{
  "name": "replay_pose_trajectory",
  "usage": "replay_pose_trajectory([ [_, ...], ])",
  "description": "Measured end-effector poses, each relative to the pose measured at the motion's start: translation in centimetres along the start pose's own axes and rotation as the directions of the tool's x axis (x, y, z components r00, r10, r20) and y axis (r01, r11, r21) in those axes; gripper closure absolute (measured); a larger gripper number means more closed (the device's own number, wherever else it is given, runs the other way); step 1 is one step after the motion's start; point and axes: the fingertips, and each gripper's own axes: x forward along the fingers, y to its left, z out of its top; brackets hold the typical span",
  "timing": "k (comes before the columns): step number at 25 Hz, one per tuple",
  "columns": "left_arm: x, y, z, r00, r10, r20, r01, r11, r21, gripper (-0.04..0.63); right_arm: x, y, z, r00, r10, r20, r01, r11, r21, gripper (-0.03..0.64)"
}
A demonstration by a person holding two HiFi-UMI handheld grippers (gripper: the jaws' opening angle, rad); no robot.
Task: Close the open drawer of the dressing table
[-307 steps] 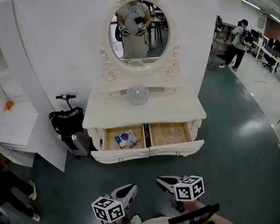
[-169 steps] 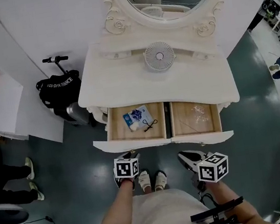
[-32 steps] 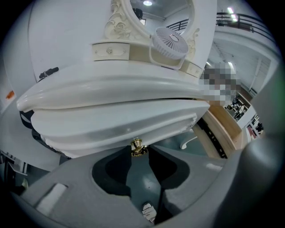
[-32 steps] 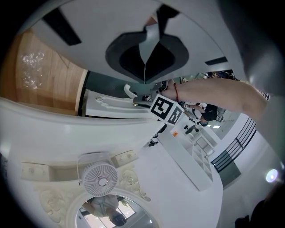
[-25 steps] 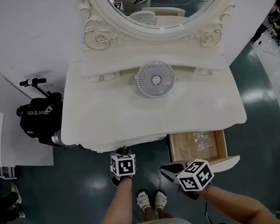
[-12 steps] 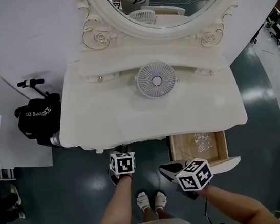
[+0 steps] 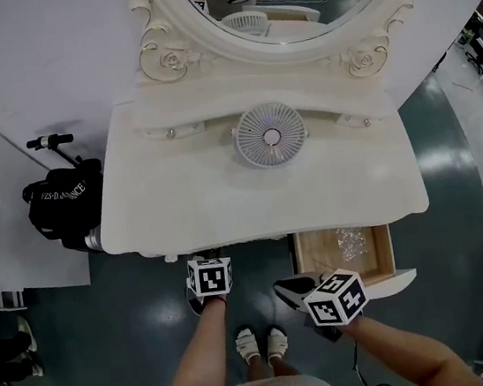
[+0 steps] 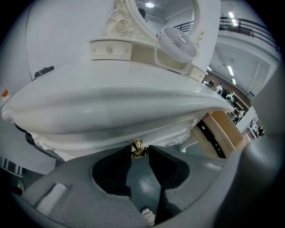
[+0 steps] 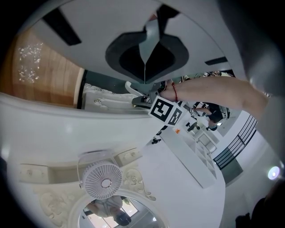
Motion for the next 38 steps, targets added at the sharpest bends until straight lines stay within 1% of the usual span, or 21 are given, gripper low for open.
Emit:
replay_pose_trajectory([
  [13,0.2,0.1,0.1,1.0,-0.005,0.012,0.005,1.0,0.021,0.468,-0.4,-0.1,-0.4,1.0,-0.006,0.009,0.006,1.0,0.009,0.598],
  [18,0.2,-0.2,0.1,0.999,-0.033,0.024,0.032,0.999,0.04,0.467,-0.7,-0.2,-0.5,1.0,-0.013,0.01,0.013,1.0,0.012,0.598],
  [20,0.2,-0.4,0.0,0.999,-0.043,0.026,0.042,0.998,0.046,0.45,-0.8,-0.2,-0.6,1.0,-0.015,0.009,0.015,1.0,0.012,0.598],
  [21,0.2,-0.4,0.0,0.999,-0.043,0.025,0.042,0.998,0.045,0.436,-0.8,-0.2,-0.7,1.0,-0.017,0.008,0.017,1.0,0.012,0.598],
  [24,0.1,-0.3,-0.1,0.999,-0.035,0.023,0.034,0.998,0.045,0.423,-1.0,-0.2,-0.9,1.0,-0.02,0.009,0.02,1.0,0.016,0.598],
  [33,-1.1,-0.6,0.3,0.999,-0.031,0.041,0.029,0.998,0.053,0.422,-1.4,0.3,-0.9,1.0,-0.021,0.02,0.021,1.0,0.011,0.598],
  [38,-2.1,-0.9,0.3,0.999,-0.024,0.049,0.021,0.997,0.07,0.422,-1.8,0.9,-0.9,0.999,-0.019,0.031,0.019,1.0,0.006,0.598],
])
